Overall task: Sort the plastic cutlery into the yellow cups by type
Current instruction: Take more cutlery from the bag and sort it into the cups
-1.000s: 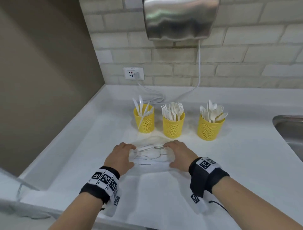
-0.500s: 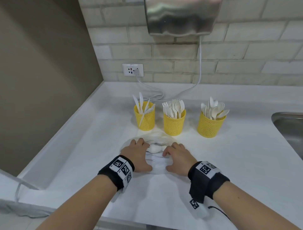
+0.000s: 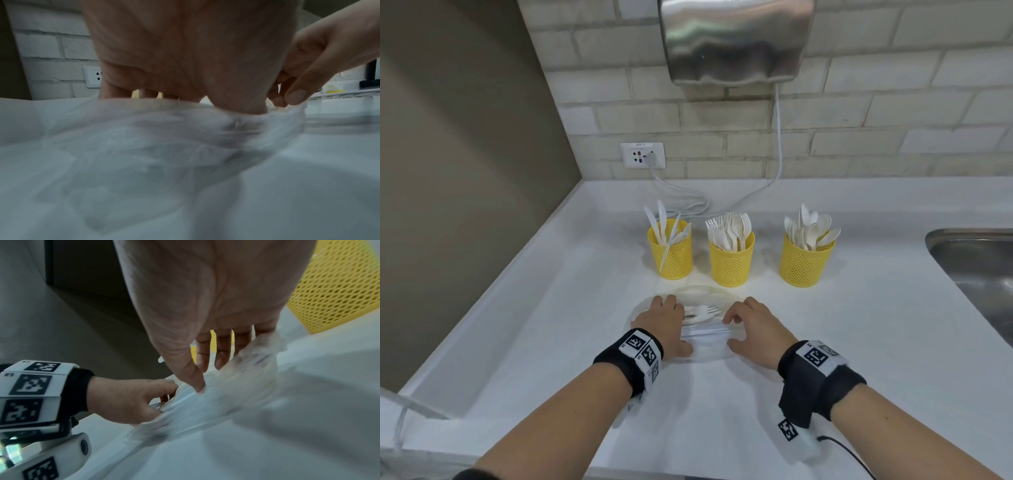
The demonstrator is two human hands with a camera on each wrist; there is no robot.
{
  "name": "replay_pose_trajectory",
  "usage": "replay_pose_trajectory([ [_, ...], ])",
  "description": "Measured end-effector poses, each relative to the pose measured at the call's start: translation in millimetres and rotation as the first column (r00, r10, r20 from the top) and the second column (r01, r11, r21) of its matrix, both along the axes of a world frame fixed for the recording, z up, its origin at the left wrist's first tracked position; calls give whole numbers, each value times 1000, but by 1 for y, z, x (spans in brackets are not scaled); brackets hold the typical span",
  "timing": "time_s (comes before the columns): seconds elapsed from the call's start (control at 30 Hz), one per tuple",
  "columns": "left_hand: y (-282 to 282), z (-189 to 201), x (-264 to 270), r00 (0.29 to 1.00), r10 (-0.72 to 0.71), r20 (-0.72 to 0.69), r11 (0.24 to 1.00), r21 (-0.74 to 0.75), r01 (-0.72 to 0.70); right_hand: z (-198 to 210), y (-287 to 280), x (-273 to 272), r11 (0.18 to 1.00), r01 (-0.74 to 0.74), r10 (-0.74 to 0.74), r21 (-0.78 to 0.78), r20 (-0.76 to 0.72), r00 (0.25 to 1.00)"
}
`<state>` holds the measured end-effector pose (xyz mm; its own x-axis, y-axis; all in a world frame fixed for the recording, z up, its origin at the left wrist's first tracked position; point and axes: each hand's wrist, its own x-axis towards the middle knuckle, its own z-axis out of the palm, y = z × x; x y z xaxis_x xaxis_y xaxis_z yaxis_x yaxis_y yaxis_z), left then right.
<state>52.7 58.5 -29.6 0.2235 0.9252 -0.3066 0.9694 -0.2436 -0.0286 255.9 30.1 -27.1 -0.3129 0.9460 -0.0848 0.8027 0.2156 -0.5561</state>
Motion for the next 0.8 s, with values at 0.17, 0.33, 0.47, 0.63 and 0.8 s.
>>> replay_pose_trajectory([
  [0.17, 1, -2, 2, 999, 30, 27, 999, -36, -29, 3, -2, 5, 999, 39, -38, 5, -42, 998],
  [0.33, 0, -4, 4, 998, 23, 62, 999, -34, -21, 4, -4, 5, 999, 49, -49, -14, -31, 998],
  [0.47, 1, -4, 7, 999, 34, 7, 999, -24, -34, 5, -4, 7, 998, 54, -55, -30, -20, 998],
  [0.63, 2, -4, 2, 999, -1, 36, 1000, -6, 2, 10, -5, 11, 995, 55, -55, -81, 1, 998],
  [0.8, 2, 2, 1, 999, -7, 42, 998, -57, 10, 9, -2, 9, 996, 88, -84, -16, 168, 982],
])
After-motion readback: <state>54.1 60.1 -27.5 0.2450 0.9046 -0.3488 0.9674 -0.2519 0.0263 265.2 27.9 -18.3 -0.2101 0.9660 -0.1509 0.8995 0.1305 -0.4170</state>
